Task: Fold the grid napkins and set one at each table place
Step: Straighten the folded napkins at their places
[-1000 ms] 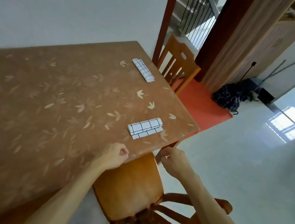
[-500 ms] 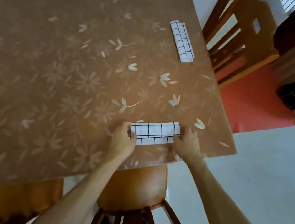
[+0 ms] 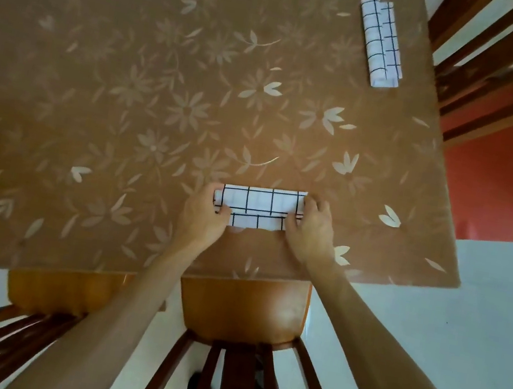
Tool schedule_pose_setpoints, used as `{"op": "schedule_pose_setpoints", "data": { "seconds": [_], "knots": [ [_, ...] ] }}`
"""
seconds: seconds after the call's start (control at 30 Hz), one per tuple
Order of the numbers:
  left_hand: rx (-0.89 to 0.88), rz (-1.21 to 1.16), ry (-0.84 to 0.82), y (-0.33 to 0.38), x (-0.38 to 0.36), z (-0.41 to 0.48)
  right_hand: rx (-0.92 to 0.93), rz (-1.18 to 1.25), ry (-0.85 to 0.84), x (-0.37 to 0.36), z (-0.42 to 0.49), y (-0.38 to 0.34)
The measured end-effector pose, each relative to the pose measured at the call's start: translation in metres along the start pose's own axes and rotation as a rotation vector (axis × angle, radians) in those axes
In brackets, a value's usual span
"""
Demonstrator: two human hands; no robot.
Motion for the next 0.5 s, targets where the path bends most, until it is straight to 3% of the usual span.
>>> {"op": "schedule_pose_setpoints", "data": {
  "seconds": [0.4, 0.5],
  "knots": [
    [-0.057, 0.119, -0.202, -0.003, 0.008, -0.039, -0.084, -0.088, -0.11, 0.01, -0.024, -0.003],
    [-0.066, 0.052, -0.155, -0.004, 0.011, -0.053, -0.068, -0.1, -0.103, 0.019, -0.039, 0.0]
  ]
}}
Point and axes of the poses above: each hand's wrist, its own z-axis towards the middle knuckle, its own x-axis out of the back of the hand, y = z × x, the point moved 1 cm from there along z, towards the middle knuckle, and after that the axes turned 7 degrees about -x, right-handed, at the moved point
